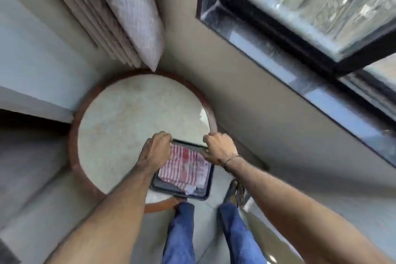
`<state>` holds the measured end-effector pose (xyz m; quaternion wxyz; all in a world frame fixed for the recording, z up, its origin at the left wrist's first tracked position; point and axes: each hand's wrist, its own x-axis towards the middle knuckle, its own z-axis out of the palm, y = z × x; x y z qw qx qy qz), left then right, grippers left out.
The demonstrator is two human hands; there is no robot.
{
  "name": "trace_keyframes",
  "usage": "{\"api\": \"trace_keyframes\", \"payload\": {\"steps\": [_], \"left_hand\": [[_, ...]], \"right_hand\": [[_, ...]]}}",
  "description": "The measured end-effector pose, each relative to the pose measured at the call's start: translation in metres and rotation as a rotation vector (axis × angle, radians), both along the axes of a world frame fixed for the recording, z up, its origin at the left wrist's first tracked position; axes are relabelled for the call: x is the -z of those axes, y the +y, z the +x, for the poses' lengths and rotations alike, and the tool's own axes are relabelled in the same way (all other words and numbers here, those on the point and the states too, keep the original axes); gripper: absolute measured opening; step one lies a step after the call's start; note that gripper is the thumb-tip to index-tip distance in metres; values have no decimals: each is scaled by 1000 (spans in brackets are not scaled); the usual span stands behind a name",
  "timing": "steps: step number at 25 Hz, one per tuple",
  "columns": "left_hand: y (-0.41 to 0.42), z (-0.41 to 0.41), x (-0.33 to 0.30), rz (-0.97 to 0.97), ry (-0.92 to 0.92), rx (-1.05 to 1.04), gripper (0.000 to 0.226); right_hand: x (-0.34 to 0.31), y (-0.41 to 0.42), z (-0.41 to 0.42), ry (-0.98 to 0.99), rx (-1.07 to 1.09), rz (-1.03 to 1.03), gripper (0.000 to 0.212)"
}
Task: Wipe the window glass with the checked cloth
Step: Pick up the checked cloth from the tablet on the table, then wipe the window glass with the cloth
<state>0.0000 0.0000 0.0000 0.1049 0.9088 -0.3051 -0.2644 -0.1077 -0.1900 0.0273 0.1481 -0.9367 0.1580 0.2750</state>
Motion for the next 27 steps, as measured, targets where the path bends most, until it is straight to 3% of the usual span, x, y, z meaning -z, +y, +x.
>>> {"api": "trace_keyframes", "payload": {"steps": [2,5,8,10,13,16,21,22,24,25,27], "left_hand": [[6,-11,55,42,36,54,38],[12,-24,104,95,-82,179,40],[10,-24,128,111,-270,264,50],[4,-24,127,182,-290,276,43],[-5,-23,94,201,-184,209,31],[-26,-12,22,57,-5,12,24],[-105,26,-157,-383,191,-180,10],[-125,34,-202,-517,199,-174,10],[-163,48,-287,-749,255,-173,18],[-187,55,-344,-857,250,-157,19],[-227,71,-441,-1026,260,-125,17]], "right_hand": [[51,12,-6,78,54,55,34],[95,24,-13,91,108,63,30],[115,29,-14,59,203,125,24],[118,28,-13,90,315,193,8],[96,20,-14,153,381,291,35],[34,-4,-20,53,483,353,33],[-135,-86,-7,-363,773,423,37],[-182,-107,-3,-462,844,528,37],[-277,-142,-4,-633,970,975,20],[-331,-162,-5,-692,966,1190,23],[-424,-185,-4,-725,878,1352,44]]}}
